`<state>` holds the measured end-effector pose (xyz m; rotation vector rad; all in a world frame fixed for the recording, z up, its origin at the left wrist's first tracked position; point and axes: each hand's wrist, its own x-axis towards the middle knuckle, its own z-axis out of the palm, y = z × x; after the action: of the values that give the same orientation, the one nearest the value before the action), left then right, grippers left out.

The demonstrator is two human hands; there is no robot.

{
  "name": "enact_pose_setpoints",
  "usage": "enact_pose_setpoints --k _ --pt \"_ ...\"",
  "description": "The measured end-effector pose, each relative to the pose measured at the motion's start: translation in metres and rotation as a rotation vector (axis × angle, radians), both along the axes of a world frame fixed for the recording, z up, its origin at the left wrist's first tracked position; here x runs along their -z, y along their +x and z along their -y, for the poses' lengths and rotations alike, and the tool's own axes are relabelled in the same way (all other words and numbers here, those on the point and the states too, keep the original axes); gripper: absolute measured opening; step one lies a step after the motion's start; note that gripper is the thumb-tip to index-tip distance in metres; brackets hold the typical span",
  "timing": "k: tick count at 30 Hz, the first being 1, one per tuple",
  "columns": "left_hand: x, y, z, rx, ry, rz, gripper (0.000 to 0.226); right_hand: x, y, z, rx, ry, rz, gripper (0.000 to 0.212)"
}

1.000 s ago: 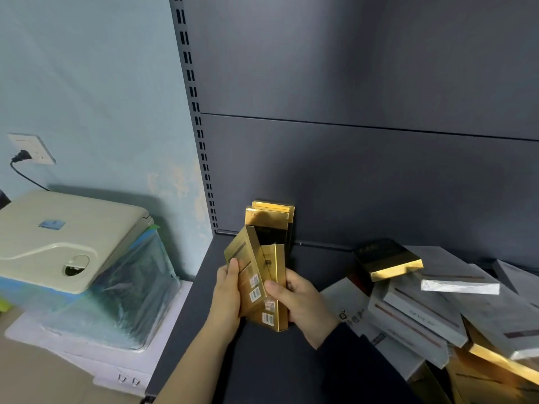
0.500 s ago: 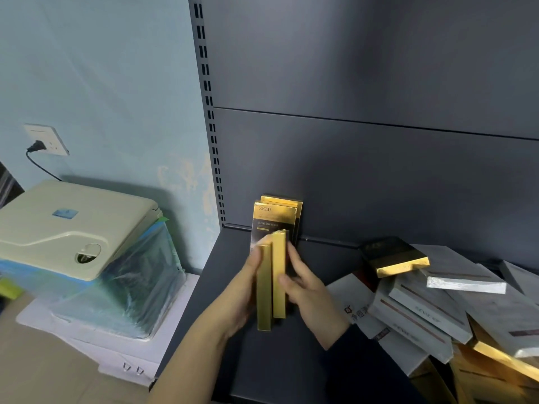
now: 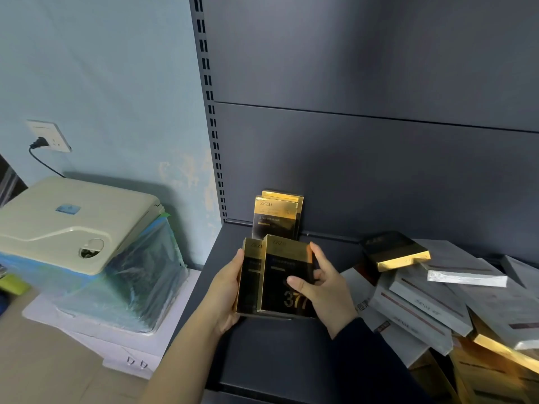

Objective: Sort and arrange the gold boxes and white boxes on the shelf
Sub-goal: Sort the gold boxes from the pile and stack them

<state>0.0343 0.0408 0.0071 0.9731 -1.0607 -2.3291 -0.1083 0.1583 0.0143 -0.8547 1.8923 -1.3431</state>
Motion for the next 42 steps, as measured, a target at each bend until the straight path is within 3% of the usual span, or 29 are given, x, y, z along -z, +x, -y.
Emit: enact_pose_setpoints --k 4,7,11,17,20,22,26,29,32,34,36,38,40,42 --pt "0.003 0.005 0.002 -0.032 -0.085 0.012 0.043 0.002 0.002 0.000 0.029 -0.025 0.087 0.061" --pt "0.006 0.013 0.007 -0.034 -0.265 0.035 0.029 0.006 0.002 0.000 0.049 -0.014 0.120 0.061" --pt "0.014 0.032 0.021 -0.122 -0.532 0.282 0.032 0.011 -0.003 -0.002 0.096 0.106 0.122 0.052" --pt "0.019 0.036 0.039 -0.040 -0.870 0.774 0.013 0.016 0.015 0.003 0.110 0.318 -0.278 0.061" --pt "0.028 0.033 0.049 0.004 -1.085 0.936 0.024 0.013 0.020 0.005 -0.005 0.464 -0.542 0.065" --pt "0.028 0.030 0.049 0.016 -1.117 0.999 0.029 0.014 0.019 0.008 -0.043 0.548 -0.627 0.064" --pt "0.025 0.024 0.036 -0.024 -1.093 1.017 0.042 0.007 0.019 0.011 -0.047 0.566 -0.668 0.060" --pt "0.021 0.022 0.029 -0.116 -1.135 1.021 0.055 -0.014 0.013 -0.005 0.008 0.434 -0.684 0.053" --pt "0.008 0.014 0.019 -0.205 -1.186 0.920 0.049 -0.051 -0.021 -0.026 0.201 0.249 -0.741 0.042" --pt "-0.001 0.003 0.007 -0.225 -1.203 0.809 0.040 -0.069 -0.054 -0.038 0.410 0.176 -0.898 0.050" --pt "-0.006 -0.011 -0.008 -0.193 -1.241 0.719 0.034 -0.072 -0.080 -0.042 0.491 0.334 -1.076 0.074" --pt "-0.006 -0.026 -0.023 -0.102 -1.269 0.646 0.030 -0.064 -0.091 -0.040 0.339 0.649 -1.106 0.092" --pt "-0.001 -0.042 -0.035 0.001 -1.266 0.590 0.029 -0.047 -0.097 -0.039 0.184 0.800 -1.148 0.075" --pt "0.003 -0.053 -0.044 0.076 -1.257 0.530 0.028 -0.037 -0.102 -0.041 0.168 0.756 -1.210 0.046"
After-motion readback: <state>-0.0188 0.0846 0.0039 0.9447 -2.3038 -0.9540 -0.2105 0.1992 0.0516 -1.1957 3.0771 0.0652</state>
